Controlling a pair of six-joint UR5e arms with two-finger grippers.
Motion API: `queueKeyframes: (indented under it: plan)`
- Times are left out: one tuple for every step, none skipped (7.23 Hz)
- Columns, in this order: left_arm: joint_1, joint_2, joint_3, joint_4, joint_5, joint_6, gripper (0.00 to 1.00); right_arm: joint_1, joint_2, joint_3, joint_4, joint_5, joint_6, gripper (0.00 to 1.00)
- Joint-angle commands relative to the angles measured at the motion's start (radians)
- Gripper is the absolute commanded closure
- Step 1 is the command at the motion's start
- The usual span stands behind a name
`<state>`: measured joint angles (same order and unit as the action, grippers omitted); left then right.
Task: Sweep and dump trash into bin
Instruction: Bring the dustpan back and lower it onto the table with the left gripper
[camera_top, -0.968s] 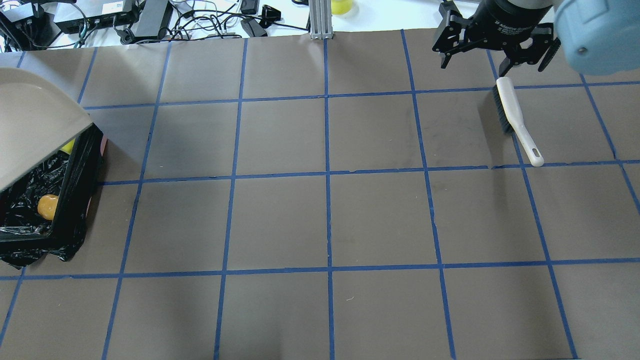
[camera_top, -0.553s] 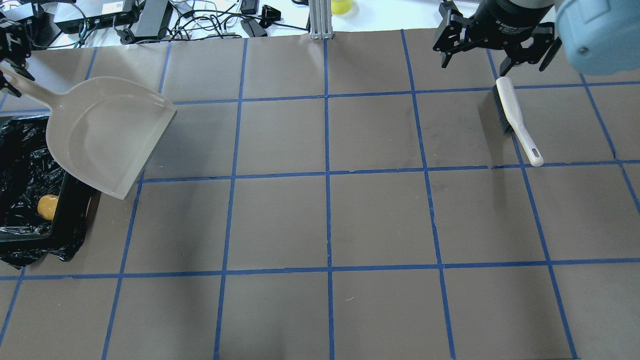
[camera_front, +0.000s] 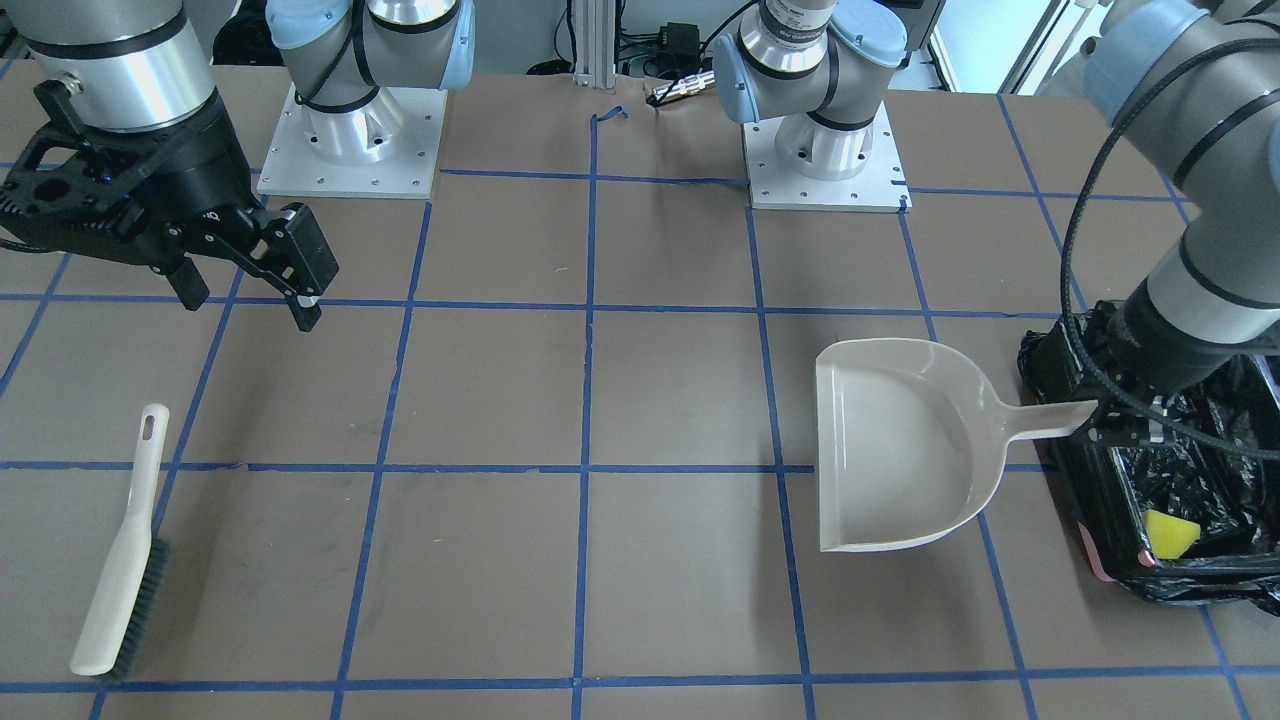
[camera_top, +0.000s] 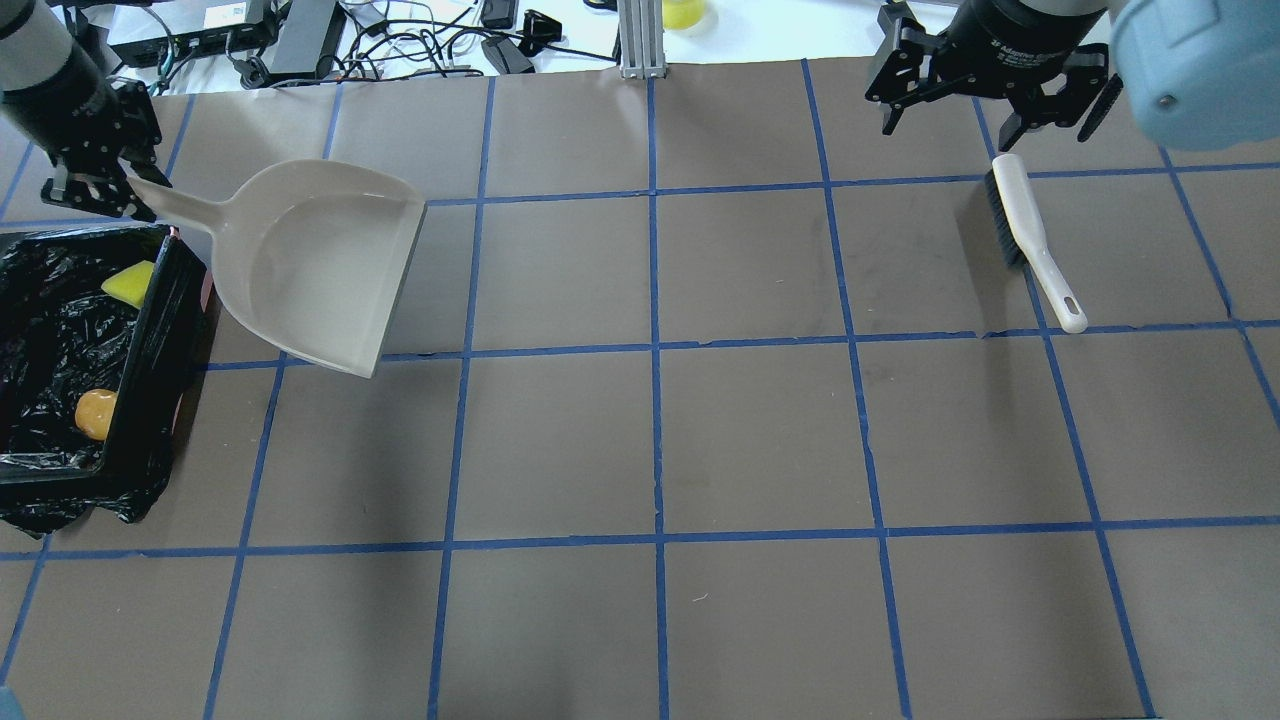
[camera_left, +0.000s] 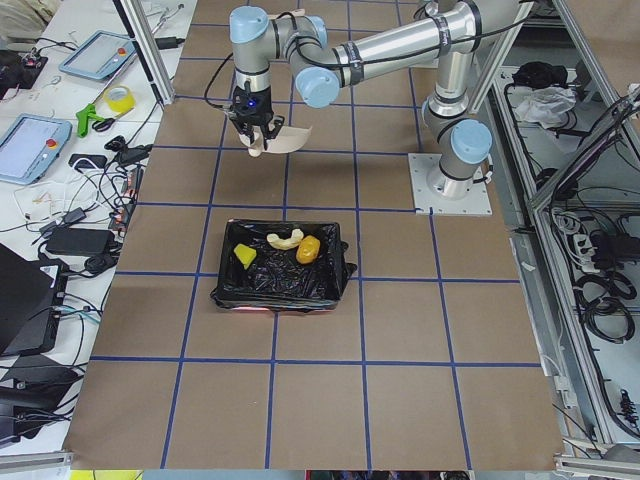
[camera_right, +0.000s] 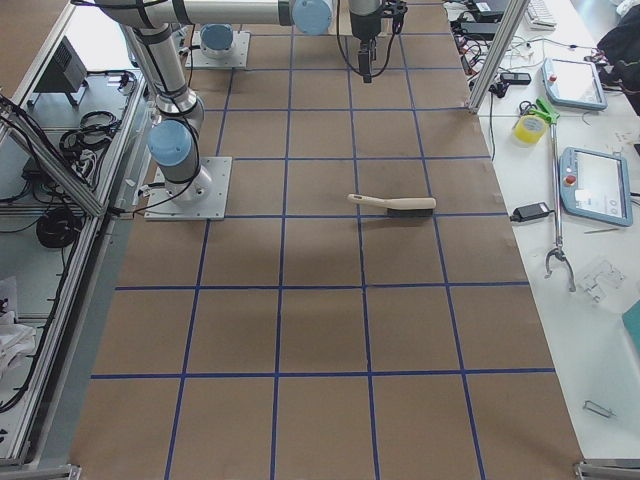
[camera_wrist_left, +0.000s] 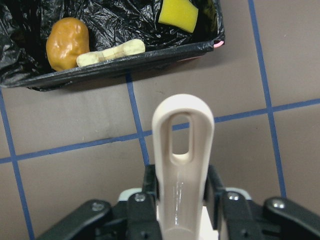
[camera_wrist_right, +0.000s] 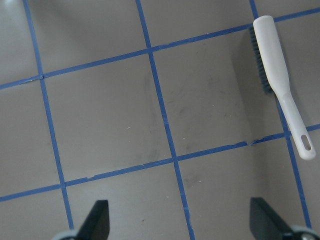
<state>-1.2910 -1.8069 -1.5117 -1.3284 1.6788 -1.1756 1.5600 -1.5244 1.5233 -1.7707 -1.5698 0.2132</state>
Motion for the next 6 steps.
queueKeyframes:
  plan:
    - [-0.022,-0.076,-0.004,0.09,-0.039,-0.047,1.0,0.0,0.0,0.0,-0.001,0.001,0.0,0.0]
    - [-0.028,-0.113,-0.004,0.113,-0.065,-0.049,1.0,0.0,0.0,0.0,0.0,-0.001,0.0,0.0]
    - [-0.053,-0.144,-0.004,0.118,-0.067,-0.088,1.0,0.0,0.0,0.0,0.005,-0.001,0.0,0.0]
    - [-0.079,-0.173,0.005,0.12,-0.067,-0.134,1.0,0.0,0.0,0.0,0.004,0.001,0.0,0.0]
    - [-0.083,-0.193,0.01,0.15,-0.067,-0.13,1.0,0.0,0.0,0.0,0.004,0.001,0.0,0.0]
    - [-0.083,-0.215,0.01,0.19,-0.067,-0.124,1.0,0.0,0.0,0.0,0.005,0.001,-0.001,0.0]
